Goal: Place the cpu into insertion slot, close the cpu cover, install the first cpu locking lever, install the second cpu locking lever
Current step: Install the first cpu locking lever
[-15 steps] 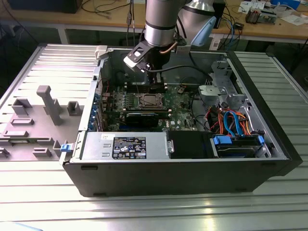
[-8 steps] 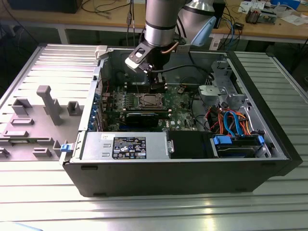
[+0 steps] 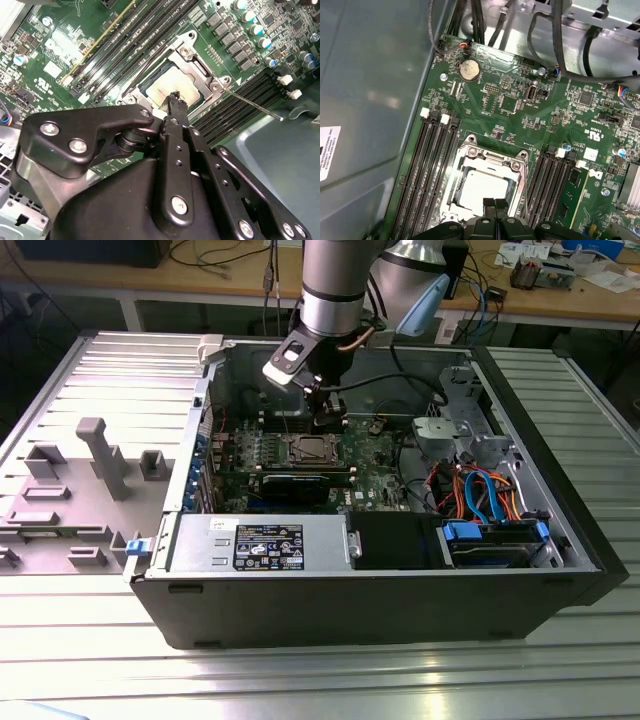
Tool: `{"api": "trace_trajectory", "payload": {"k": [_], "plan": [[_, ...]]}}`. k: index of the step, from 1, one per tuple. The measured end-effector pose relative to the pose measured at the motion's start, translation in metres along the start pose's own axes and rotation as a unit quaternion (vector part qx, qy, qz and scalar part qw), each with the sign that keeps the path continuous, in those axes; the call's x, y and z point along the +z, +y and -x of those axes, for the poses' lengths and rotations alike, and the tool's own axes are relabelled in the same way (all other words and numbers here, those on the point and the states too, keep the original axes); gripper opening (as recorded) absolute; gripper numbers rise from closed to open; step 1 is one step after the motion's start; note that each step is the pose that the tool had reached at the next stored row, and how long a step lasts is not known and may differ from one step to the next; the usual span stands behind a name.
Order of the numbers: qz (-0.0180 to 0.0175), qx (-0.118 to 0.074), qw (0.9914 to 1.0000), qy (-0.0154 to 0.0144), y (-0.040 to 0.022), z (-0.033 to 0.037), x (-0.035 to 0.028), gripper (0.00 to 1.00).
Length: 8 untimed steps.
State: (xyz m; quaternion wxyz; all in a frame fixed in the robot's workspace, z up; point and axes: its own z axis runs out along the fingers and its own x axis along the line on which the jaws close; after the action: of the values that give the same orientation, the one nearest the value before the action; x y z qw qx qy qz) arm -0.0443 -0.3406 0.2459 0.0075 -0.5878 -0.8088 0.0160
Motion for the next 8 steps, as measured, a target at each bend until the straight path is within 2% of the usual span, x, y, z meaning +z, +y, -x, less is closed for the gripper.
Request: {"api": "trace_trajectory", "payload": {"k": [8], "plan": [[0.0002,-0.032,0.9995,-0.0011,0.0,0.0,0.0,0.11]]}}
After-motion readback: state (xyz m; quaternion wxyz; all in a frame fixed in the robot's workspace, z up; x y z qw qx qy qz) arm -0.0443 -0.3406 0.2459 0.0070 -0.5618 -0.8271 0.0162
